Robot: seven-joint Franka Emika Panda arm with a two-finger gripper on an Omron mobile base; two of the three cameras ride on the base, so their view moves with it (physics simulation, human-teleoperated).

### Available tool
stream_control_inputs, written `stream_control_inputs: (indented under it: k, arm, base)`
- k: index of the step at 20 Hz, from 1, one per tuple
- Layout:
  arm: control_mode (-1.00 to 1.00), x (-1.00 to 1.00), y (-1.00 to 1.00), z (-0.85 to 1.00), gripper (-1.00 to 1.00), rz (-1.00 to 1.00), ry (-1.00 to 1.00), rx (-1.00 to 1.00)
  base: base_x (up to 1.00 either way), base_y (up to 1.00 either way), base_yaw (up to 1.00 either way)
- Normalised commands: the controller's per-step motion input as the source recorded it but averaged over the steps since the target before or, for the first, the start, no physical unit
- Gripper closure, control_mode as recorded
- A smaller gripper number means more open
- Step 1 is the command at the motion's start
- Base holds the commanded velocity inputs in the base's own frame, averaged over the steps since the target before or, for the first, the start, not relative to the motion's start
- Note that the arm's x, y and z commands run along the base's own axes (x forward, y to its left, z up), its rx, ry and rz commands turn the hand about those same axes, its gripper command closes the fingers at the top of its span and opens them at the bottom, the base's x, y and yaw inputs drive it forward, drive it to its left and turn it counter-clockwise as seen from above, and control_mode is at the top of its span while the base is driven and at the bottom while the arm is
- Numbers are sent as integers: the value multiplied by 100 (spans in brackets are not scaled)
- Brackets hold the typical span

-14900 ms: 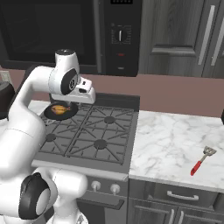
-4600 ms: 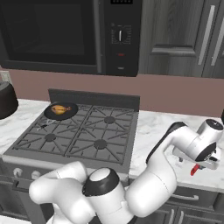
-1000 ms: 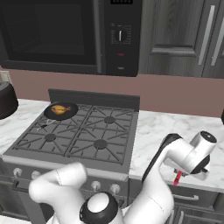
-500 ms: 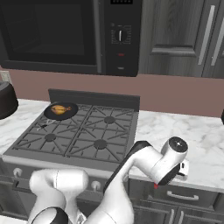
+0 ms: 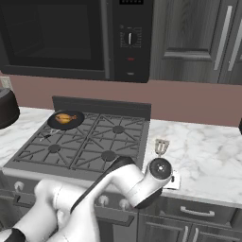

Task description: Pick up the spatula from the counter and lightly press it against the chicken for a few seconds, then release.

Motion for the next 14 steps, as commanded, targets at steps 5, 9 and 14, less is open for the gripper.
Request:
stream_control_inputs:
  k: [5, 9, 14]
  arm:
    - [-100, 0, 63, 23, 100, 24, -15, -9]
    - [-100, 0, 67, 22, 100, 25, -13, -13]
    - [-100, 0, 65, 24, 100, 27, -6, -16]
  base:
    - [0, 0, 0]
    - [0, 0, 0]
    - [0, 0, 0]
